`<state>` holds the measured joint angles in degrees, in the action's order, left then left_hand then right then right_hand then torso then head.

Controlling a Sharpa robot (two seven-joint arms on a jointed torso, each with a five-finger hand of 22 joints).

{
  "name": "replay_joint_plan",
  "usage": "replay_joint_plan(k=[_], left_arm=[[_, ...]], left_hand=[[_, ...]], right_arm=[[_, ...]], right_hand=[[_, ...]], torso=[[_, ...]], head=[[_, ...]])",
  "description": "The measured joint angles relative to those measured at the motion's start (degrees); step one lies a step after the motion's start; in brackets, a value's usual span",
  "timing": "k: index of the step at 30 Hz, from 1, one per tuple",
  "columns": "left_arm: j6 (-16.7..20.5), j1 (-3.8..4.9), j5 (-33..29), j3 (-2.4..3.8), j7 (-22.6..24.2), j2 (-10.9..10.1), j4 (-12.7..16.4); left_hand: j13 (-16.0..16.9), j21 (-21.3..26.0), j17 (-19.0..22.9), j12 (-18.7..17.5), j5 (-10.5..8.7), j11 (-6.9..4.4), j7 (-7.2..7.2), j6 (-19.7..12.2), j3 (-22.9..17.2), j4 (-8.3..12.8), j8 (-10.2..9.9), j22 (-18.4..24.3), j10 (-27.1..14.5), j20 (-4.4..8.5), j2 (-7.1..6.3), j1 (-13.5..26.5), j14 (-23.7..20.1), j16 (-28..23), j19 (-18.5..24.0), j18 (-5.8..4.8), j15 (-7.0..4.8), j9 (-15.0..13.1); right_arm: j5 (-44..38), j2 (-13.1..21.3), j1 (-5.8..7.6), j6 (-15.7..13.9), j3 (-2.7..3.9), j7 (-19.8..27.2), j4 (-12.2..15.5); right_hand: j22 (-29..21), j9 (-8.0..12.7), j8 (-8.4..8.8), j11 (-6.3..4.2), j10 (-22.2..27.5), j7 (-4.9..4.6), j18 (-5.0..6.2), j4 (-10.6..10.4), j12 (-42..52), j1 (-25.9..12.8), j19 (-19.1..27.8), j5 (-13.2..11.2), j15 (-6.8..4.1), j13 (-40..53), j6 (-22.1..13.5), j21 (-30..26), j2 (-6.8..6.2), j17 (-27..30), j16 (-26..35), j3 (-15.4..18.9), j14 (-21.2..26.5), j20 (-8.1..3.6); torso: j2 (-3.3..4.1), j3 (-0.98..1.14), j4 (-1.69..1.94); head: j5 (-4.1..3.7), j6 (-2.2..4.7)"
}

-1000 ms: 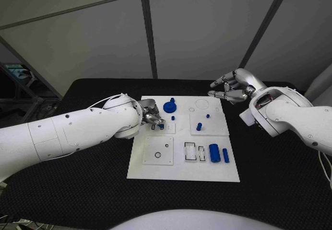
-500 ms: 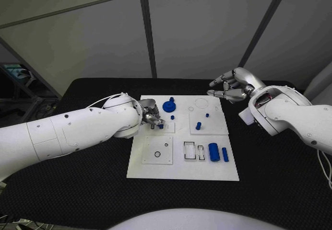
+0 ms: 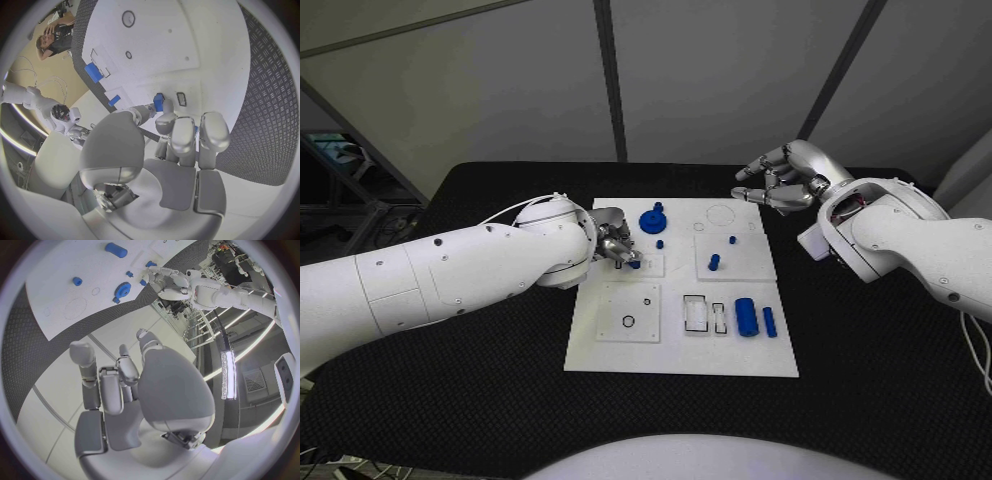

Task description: Assemble the parts on the task board

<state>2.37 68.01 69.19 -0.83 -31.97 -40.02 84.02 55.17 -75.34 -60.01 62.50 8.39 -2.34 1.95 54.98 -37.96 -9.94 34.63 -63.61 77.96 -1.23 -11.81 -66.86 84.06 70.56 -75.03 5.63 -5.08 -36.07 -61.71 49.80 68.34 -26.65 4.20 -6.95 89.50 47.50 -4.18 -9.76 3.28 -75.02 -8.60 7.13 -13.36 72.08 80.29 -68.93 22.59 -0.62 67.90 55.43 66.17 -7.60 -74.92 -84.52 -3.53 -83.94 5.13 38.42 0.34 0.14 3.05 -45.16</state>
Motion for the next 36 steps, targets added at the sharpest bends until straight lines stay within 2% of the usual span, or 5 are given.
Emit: replay_joint_plan(k=[14,18,25,33,36], left_arm=[[-0.72,0.02,-0.04,0.06,0.05,-0.01,-0.27],[-0.91,0.05,-0.09,0.08,0.05,0.08,-0.46],[-1.29,0.07,-0.23,0.10,0.05,0.38,-0.91],[-1.60,0.13,-0.26,0.14,0.04,0.89,-1.42],[-1.68,0.14,-0.27,0.14,0.04,1.08,-1.63]], left_hand=[[0.04,0.00,0.00,0.00,-0.05,0.00,0.00,0.01,-0.40,0.08,-0.02,-0.23,0.01,0.20,-0.17,0.18,0.00,0.00,-0.20,0.00,0.00,-0.09],[0.14,-0.27,0.01,0.00,-0.06,-0.45,-0.62,0.65,-0.46,0.14,0.30,-0.62,0.62,0.31,-0.61,0.62,-0.04,0.00,-0.31,0.00,-0.04,-0.19],[0.66,-0.48,-0.05,0.29,-0.06,-0.94,-1.33,1.98,-0.45,0.18,0.77,-1.29,1.53,0.62,-0.46,1.83,0.02,0.00,-0.61,0.00,-0.44,-0.93],[1.39,-0.78,-0.11,0.96,-0.45,-1.41,-1.91,3.14,1.70,2.64,0.85,-2.09,2.04,1.02,0.23,3.13,0.01,0.00,-1.02,0.00,-0.87,-1.46],[1.54,-0.78,-0.11,1.17,-3.80,-1.46,-2.16,3.81,1.72,4.85,0.90,-2.18,2.24,1.23,0.96,4.09,-0.19,0.00,-1.23,0.00,-1.07,-1.71]], right_arm=[[0.01,-0.06,0.00,0.08,0.00,0.03,-0.10],[0.01,-0.12,0.00,0.10,0.00,0.04,-0.15],[0.01,-0.14,0.00,0.14,0.00,0.05,-0.18],[0.01,-0.16,0.00,0.16,0.00,0.05,-0.19],[0.01,-0.16,0.00,0.17,0.00,0.05,-0.19]], right_hand=[[0.00,0.00,0.00,0.00,0.00,0.00,-0.01,0.00,0.00,0.00,0.00,0.00,0.00,0.01,0.00,0.00,0.00,0.01,0.00,0.00,0.00,0.00],[0.00,-0.01,0.00,0.00,0.00,0.00,0.00,0.00,0.00,0.00,0.00,0.00,0.00,0.01,0.00,0.00,0.00,0.01,0.00,0.00,0.00,0.00],[0.01,-0.01,0.00,0.00,0.00,0.00,0.00,0.00,0.00,0.00,0.00,0.00,0.00,0.01,0.00,0.00,0.00,0.01,0.00,0.00,0.00,0.00],[-0.21,-0.01,0.00,0.00,0.00,0.00,-0.01,0.01,-0.27,0.00,0.21,0.00,0.00,-0.09,0.00,0.00,0.00,0.01,0.00,0.00,0.00,0.20],[-0.21,-0.01,0.00,0.00,0.00,0.00,-0.01,0.01,-0.27,0.00,0.21,0.00,0.00,-0.08,0.00,0.00,0.00,0.01,0.00,0.00,0.00,0.20]], torso=[[0.00,-0.01,-0.01],[0.00,-0.01,-0.04],[0.00,0.02,-0.05],[0.00,0.04,-0.07],[0.01,0.04,-0.09]], head=[[-0.05,-0.02],[-0.06,-0.13],[-0.06,-0.15],[-0.21,-0.21],[-0.28,-0.27]])
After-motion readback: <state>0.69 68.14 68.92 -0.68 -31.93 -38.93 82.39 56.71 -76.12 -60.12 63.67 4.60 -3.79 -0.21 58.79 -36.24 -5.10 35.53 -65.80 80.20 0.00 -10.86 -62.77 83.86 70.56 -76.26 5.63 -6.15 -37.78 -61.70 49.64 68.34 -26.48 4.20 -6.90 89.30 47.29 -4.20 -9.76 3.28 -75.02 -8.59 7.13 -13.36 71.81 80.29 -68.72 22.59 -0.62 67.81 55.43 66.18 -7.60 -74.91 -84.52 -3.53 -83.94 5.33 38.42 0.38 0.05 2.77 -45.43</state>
